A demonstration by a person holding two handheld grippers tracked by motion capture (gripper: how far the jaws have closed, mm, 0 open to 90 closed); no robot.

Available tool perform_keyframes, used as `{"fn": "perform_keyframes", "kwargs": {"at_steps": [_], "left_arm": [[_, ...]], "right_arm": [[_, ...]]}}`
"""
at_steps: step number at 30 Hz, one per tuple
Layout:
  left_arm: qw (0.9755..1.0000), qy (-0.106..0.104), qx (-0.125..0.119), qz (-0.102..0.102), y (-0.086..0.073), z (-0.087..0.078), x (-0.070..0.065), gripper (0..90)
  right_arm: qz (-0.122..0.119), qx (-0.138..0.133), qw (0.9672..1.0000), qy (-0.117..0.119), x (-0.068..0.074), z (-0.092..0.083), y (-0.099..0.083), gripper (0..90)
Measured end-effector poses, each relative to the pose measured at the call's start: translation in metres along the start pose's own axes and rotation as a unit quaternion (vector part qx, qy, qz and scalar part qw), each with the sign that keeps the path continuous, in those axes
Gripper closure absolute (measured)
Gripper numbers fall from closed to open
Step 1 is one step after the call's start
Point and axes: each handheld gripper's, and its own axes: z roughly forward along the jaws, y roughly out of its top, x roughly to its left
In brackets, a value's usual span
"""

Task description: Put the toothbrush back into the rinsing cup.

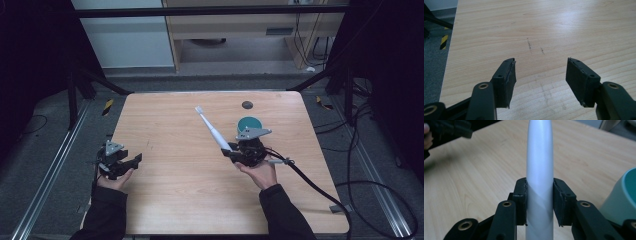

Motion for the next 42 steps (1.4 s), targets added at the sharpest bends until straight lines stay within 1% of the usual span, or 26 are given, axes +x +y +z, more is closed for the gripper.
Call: {"fn": "perform_keyframes", "kwargs": {"at_steps": [2, 4, 5, 6, 10, 14, 19, 22, 27, 30, 33, 36, 39, 41, 42], "left_arm": [[1.0, 0.0, 0.0, 0.0, 0.0, 0.0, 0.0, 40.6], [1.0, 0.0, 0.0, -0.001, 0.0, 0.0, 0.0, 40.6], [1.0, 0.0, 0.001, 0.0, 0.0, 0.0, 0.0, 40.6], [1.0, 0.0, 0.0, 0.0, 0.0, 0.0, 0.0, 40.6], [1.0, 0.0, -0.001, -0.001, 0.0, 0.0, 0.0, 40.7], [1.0, 0.001, -0.002, -0.001, 0.0, 0.0, 0.0, 40.7], [1.0, 0.002, -0.004, -0.002, 0.0, 0.0, 0.0, 40.7], [1.0, 0.002, -0.005, -0.002, 0.0, -0.001, 0.001, 40.7], [1.0, 0.003, -0.005, -0.003, 0.0, -0.001, 0.001, 40.7], [1.0, 0.003, -0.005, -0.003, 0.0, -0.001, 0.001, 40.7], [1.0, 0.003, -0.006, -0.003, 0.0, -0.001, 0.002, 40.7], [1.0, 0.003, -0.006, -0.003, 0.0, -0.001, 0.002, 40.7], [1.0, 0.003, -0.006, -0.004, 0.0, -0.001, 0.002, 40.7], [1.0, 0.003, -0.007, -0.004, 0.0, -0.002, 0.002, 40.7], [0.9999, 0.003, -0.008, -0.006, 0.0, -0.002, 0.002, 40.7]], "right_arm": [[0.004, -0.019, 0.9997, -0.011, -0.004, -0.001, 0.003, 66.4], [0.01, -0.029, 0.9994, -0.015, -0.007, -0.002, 0.005, 66.4], [0.009, -0.036, 0.9991, -0.022, -0.01, -0.002, 0.006, 66.4], [0.011, -0.04, 0.9989, -0.024, -0.011, -0.002, 0.008, 66.4], [0.016, -0.063, 0.9973, -0.035, -0.019, -0.003, 0.014, 66.4], [0.022, -0.087, 0.9948, -0.048, -0.027, -0.006, 0.021, 66.4], [0.025, -0.105, 0.992, -0.065, -0.038, -0.008, 0.027, 66.4], [0.032, -0.112, 0.9905, -0.072, -0.046, -0.009, 0.03, 66.4], [0.038, -0.133, 0.9862, -0.091, -0.058, -0.01, 0.033, 66.4], [0.04, -0.141, 0.9836, -0.104, -0.062, -0.009, 0.034, 66.4], [0.043, -0.148, 0.9798, -0.127, -0.065, -0.008, 0.034, 66.4], [0.047, -0.152, 0.977, -0.143, -0.068, -0.005, 0.034, 66.4], [0.049, -0.159, 0.9734, -0.158, -0.072, -0.001, 0.033, 66.4], [0.052, -0.16, 0.9719, -0.165, -0.076, 0.002, 0.033, 66.4], [0.054, -0.159, 0.9716, -0.167, -0.077, 0.003, 0.033, 66.4]]}}
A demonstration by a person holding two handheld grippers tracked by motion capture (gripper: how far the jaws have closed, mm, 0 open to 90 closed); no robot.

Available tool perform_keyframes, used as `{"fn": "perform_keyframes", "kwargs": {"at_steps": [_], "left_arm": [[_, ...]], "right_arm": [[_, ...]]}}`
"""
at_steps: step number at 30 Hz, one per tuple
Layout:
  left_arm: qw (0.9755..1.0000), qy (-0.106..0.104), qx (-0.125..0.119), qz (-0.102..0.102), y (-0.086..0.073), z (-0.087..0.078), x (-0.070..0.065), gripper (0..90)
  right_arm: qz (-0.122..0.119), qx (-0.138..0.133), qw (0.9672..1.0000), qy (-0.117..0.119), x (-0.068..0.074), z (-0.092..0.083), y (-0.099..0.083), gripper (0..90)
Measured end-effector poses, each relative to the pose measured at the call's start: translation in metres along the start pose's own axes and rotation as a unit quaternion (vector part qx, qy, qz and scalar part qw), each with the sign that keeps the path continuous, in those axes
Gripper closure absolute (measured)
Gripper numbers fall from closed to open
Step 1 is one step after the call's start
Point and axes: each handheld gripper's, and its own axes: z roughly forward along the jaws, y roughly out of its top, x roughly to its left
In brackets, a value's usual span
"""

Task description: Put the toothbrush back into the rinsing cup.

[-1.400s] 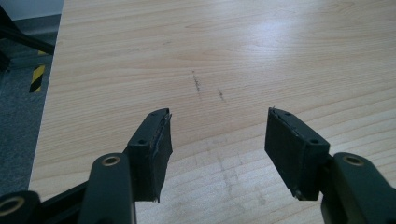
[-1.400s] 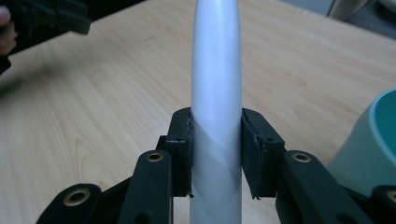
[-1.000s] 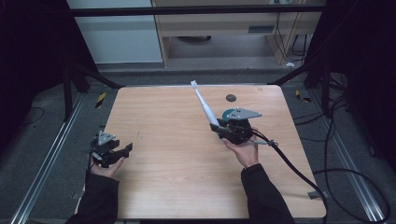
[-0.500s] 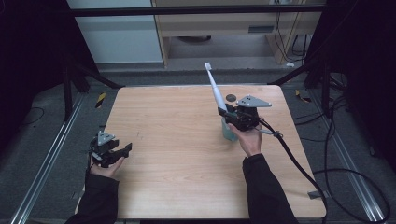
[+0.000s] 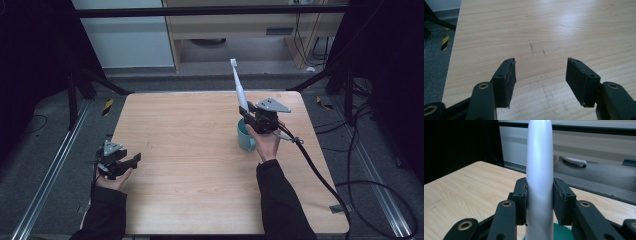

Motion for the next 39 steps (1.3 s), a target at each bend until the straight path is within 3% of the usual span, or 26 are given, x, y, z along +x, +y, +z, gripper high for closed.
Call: {"fn": "perform_keyframes", "kwargs": {"at_steps": [10, 15, 33, 39], "left_arm": [[1.0, 0.0, 0.0, 0.0, 0.0, 0.0, 0.0, 40.7], [1.0, 0.0, 0.0, 0.0, 0.0, 0.0, 0.001, 40.7], [1.0, 0.0, 0.0, 0.001, 0.0, 0.0, 0.001, 40.7], [1.0, 0.001, 0.002, 0.002, 0.0, 0.001, 0.0, 40.7]], "right_arm": [[0.001, 0.021, 0.9996, -0.017, -0.011, 0.013, -0.01, 66.4], [0.009, 0.037, 0.9992, -0.013, -0.016, 0.018, -0.018, 66.3], [0.0, 0.104, 0.9945, -0.01, -0.018, 0.031, -0.04, 66.2], [0.009, 0.113, 0.9935, -0.012, -0.022, 0.031, -0.047, 66.1]]}}
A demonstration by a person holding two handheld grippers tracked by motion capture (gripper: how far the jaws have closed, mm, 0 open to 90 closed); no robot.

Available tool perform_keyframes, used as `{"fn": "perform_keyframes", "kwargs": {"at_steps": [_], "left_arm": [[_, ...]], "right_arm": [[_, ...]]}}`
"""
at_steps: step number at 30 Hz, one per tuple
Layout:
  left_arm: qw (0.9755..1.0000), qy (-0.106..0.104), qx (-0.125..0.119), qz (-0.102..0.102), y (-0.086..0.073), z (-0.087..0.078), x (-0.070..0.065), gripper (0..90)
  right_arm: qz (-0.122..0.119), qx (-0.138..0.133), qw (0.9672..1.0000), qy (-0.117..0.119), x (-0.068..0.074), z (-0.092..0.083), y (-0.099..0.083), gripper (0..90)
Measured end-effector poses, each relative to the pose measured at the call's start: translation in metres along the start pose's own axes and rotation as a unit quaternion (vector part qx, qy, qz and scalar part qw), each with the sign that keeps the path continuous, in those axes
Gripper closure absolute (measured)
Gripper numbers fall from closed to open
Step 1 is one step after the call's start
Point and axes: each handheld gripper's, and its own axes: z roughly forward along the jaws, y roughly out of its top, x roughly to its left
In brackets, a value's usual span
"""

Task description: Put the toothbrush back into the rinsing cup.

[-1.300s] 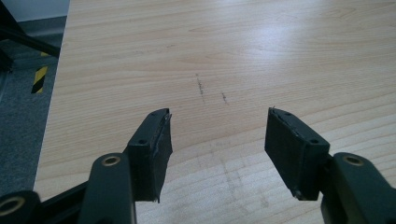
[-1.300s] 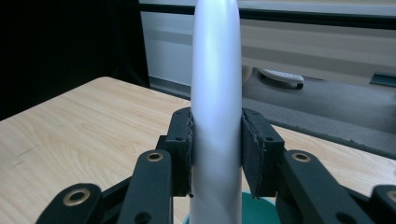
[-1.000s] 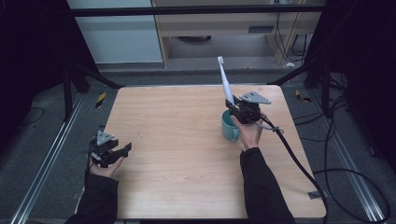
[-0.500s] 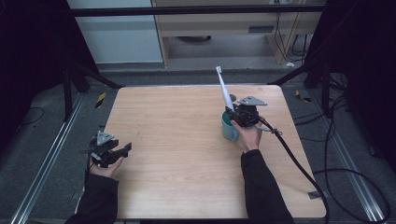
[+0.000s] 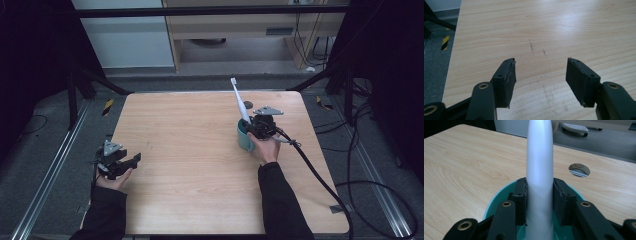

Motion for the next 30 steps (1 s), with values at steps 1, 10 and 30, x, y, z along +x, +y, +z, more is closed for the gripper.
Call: {"fn": "perform_keyframes", "kwargs": {"at_steps": [1, 10, 30], "left_arm": [[1.0, 0.0, 0.0, 0.0, 0.0, 0.0, 0.0, 40.7], [1.0, 0.0, 0.0, 0.001, 0.0, 0.0, -0.001, 40.7], [1.0, -0.001, 0.0, 0.001, 0.0, -0.001, -0.001, 40.6]], "right_arm": [[-0.002, 0.002, 1.0, 0.001, -0.001, 0.0, 0.0, 66.1], [-0.005, 0.018, 0.9998, 0.002, 0.001, -0.002, -0.001, 65.6], [-0.005, 0.0, 1.0, 0.004, 0.003, -0.021, 0.007, 54.5]]}}
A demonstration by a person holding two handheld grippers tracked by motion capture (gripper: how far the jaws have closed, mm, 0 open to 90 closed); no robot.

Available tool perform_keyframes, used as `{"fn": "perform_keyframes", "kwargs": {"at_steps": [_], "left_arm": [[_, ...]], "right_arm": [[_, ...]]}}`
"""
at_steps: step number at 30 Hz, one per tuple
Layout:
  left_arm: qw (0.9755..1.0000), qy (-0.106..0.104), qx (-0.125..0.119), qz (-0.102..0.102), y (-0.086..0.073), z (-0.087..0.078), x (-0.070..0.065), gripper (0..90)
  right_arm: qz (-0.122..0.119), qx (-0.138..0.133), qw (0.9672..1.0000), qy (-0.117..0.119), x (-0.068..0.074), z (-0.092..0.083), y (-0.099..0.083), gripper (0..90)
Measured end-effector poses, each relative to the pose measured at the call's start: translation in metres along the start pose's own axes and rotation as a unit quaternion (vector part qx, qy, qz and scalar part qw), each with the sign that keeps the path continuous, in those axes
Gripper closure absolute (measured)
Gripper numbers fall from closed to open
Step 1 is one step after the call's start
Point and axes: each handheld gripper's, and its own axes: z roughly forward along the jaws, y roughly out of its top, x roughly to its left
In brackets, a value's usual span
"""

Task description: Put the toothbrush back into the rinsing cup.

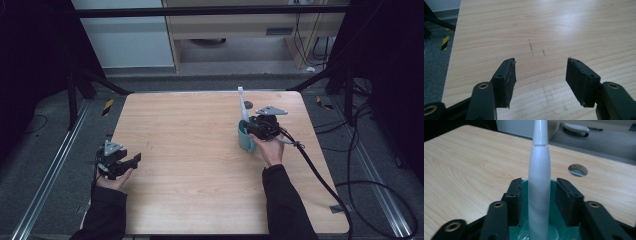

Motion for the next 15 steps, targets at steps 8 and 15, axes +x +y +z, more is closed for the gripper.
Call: {"fn": "perform_keyframes", "kwargs": {"at_steps": [8, 15], "left_arm": [[1.0, -0.005, -0.005, 0.001, 0.0, -0.001, -0.001, 40.2], [1.0, -0.008, -0.002, 0.005, -0.001, -0.001, 0.0, 39.2]], "right_arm": [[-0.003, -0.02, 0.9998, -0.003, 0.004, -0.038, 0.008, 29.8], [-0.011, -0.01, 0.9999, 0.002, 0.007, -0.069, -0.013, 18.6]]}}
